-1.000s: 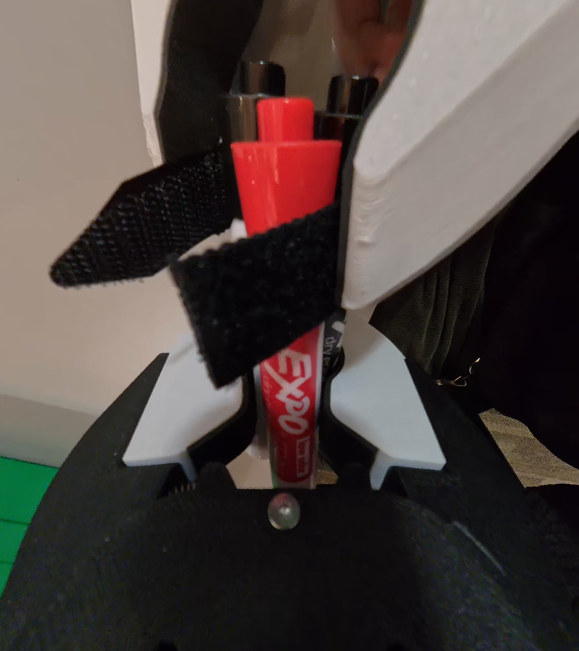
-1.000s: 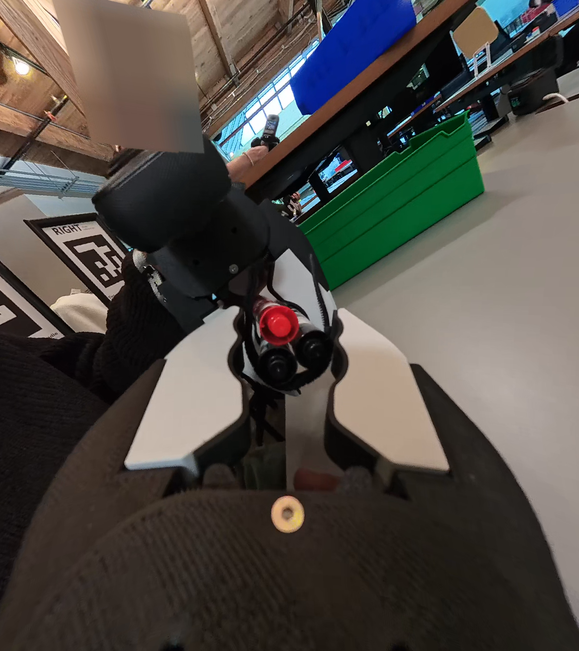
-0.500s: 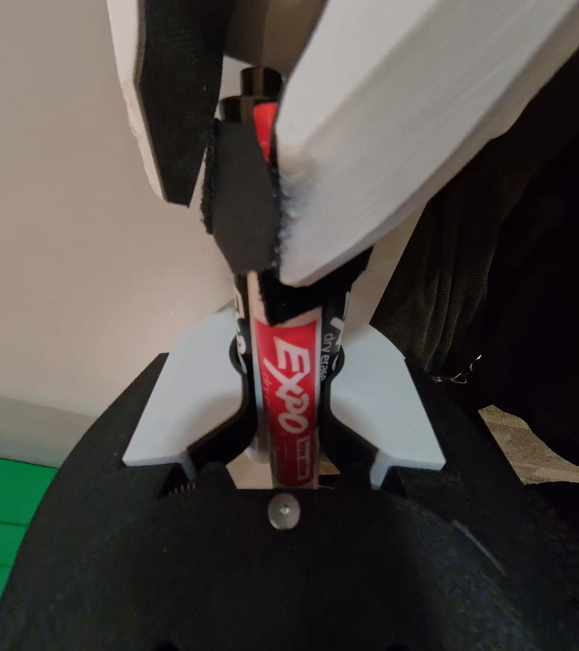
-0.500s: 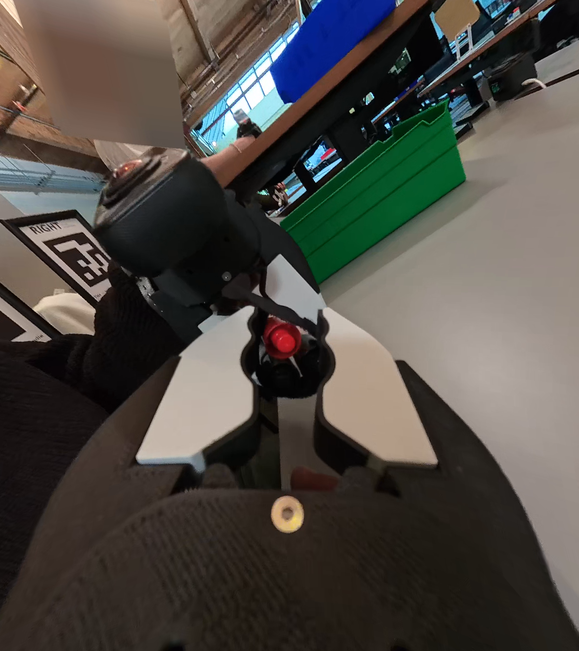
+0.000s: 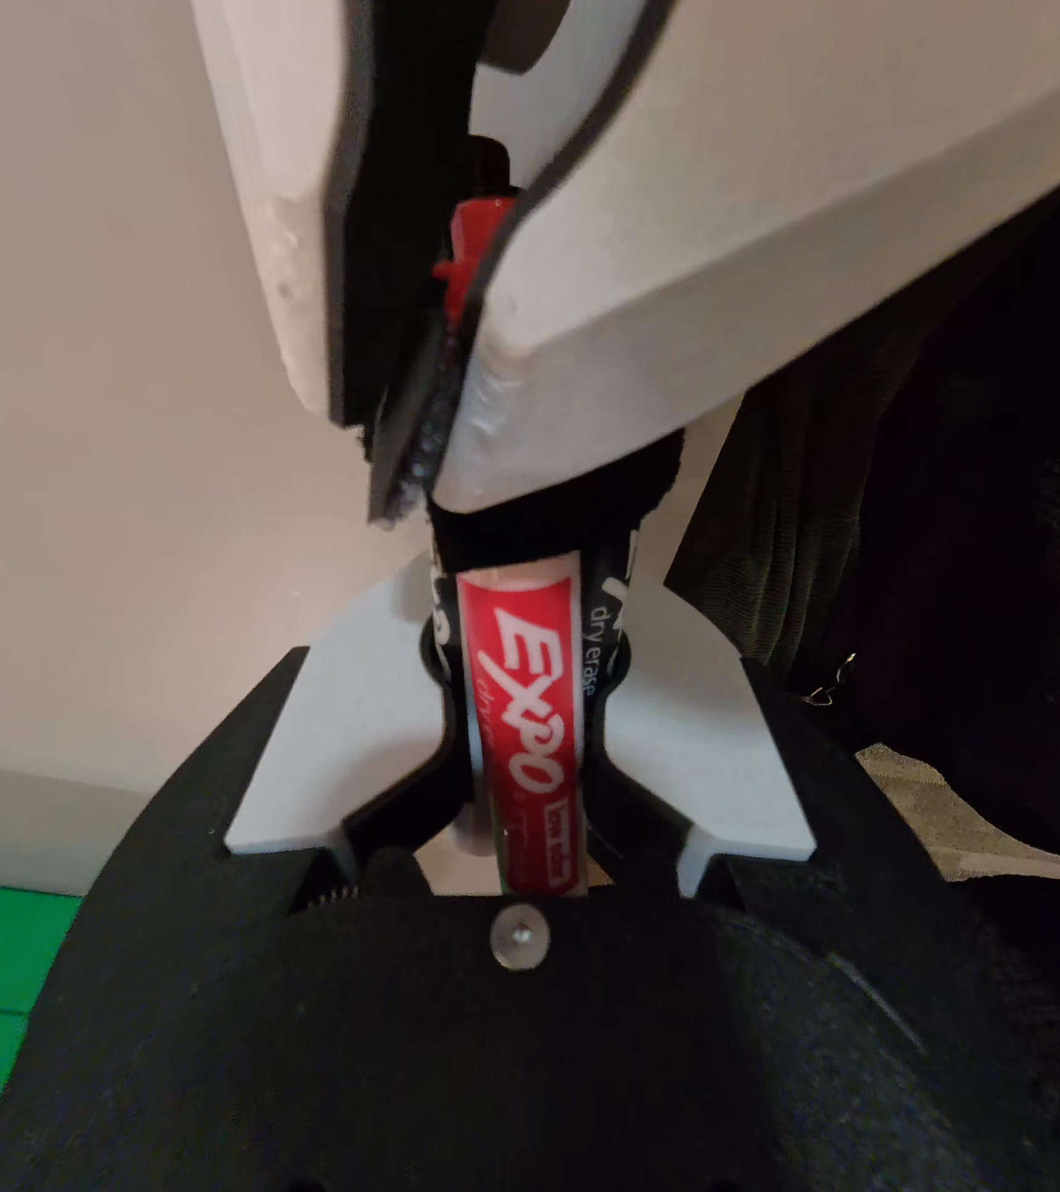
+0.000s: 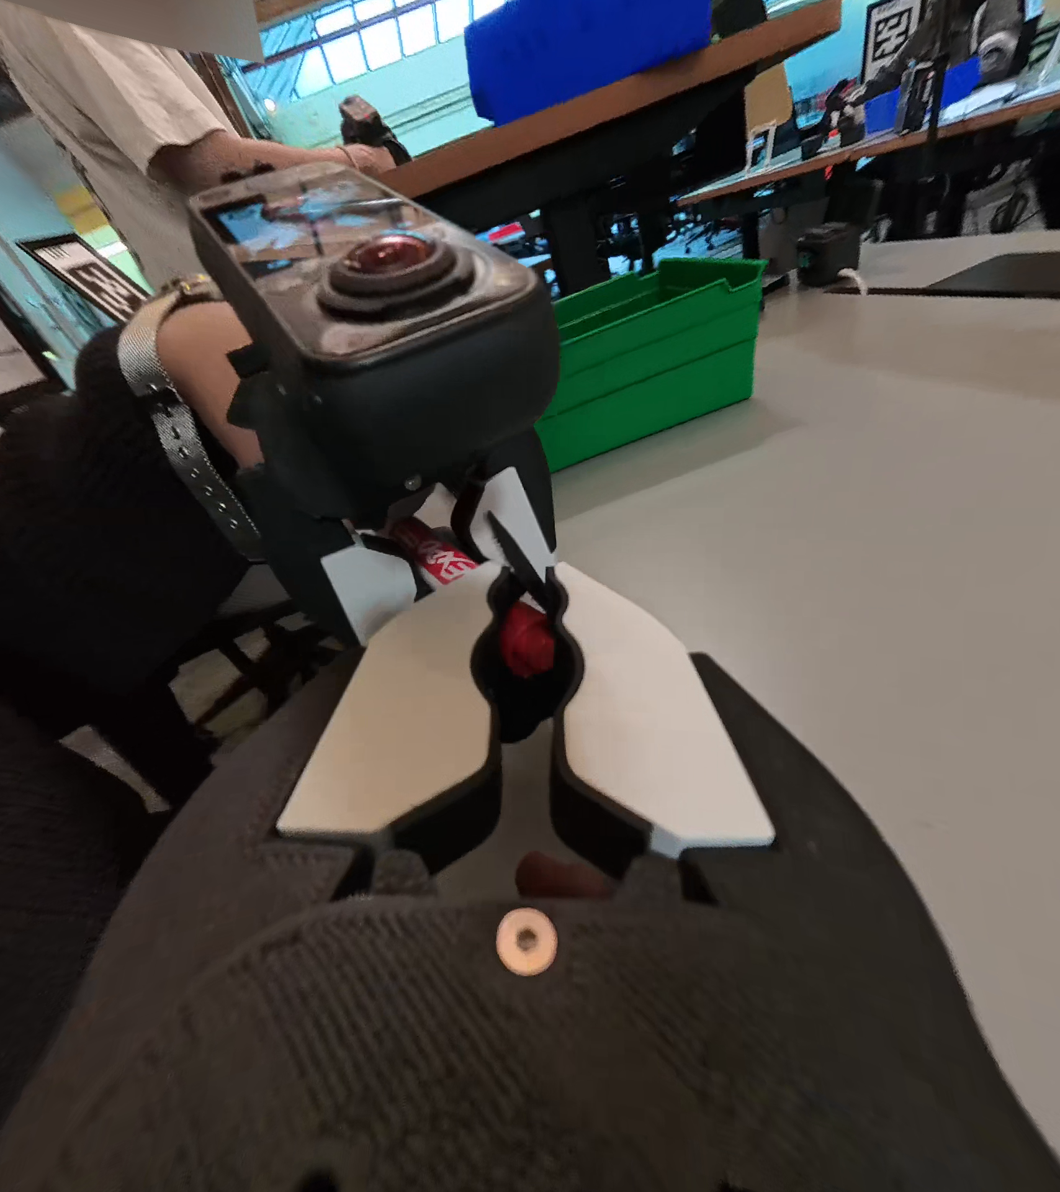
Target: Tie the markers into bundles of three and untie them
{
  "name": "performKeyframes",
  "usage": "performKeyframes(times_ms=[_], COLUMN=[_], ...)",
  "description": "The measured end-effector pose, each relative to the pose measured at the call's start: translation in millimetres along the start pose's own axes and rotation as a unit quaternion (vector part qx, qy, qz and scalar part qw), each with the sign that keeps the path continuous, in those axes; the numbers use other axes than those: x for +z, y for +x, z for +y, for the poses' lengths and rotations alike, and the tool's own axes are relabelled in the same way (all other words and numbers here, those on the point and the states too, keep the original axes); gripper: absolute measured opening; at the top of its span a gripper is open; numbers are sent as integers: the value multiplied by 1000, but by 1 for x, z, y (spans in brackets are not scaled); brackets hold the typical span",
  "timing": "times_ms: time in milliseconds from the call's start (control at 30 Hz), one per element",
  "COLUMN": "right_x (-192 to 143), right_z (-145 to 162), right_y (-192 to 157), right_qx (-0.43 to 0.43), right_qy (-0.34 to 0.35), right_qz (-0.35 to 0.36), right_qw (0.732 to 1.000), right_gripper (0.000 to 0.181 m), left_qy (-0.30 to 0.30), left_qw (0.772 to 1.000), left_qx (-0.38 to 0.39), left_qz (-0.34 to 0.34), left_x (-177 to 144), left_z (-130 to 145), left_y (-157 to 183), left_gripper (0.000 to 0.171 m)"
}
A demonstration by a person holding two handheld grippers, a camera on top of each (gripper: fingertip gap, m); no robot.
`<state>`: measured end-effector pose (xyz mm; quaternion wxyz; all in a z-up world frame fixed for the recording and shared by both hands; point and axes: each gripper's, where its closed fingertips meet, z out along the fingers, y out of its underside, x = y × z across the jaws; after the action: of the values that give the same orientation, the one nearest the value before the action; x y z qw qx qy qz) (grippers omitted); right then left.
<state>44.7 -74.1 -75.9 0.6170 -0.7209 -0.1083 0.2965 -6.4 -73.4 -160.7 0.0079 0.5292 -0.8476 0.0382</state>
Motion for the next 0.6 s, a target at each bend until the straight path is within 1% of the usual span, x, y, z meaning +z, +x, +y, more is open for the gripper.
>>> performKeyframes(times_ms=[133, 200, 267, 300, 367, 467, 500, 600], right_x=[-1, 0, 1, 1, 2, 2, 2, 2], right_z=[-3, -3, 0, 1, 3, 3, 3, 2], right_y=[-1, -4, -6, -8, -8, -12, -13, -16], right_qx=[-110, -180, -259, -302, -394, -523, -555, -626], right_qy=[-7, -22, -45, -56, -80, -102, -105, -109], right_qz=[53, 77, 102, 115, 148, 191, 204, 230], right_qw=[992, 980, 959, 945, 904, 825, 800, 737], right_gripper=[3, 2, 2, 2, 2, 2, 2, 2], left_qy=[13, 13, 13, 13, 13, 15, 16, 33], left_qw=[1000, 1000, 1000, 1000, 999, 999, 999, 997], left_qx=[2, 2, 1, 0, -3, -3, -4, -6], left_qz=[16, 20, 25, 27, 29, 36, 39, 63], left_x=[0, 1, 2, 2, 3, 3, 3, 2], left_z=[-4, -4, -3, -3, -3, -3, -3, -6], left_y=[4, 5, 5, 6, 5, 7, 7, 11], left_gripper=[42, 43, 43, 43, 43, 43, 43, 43])
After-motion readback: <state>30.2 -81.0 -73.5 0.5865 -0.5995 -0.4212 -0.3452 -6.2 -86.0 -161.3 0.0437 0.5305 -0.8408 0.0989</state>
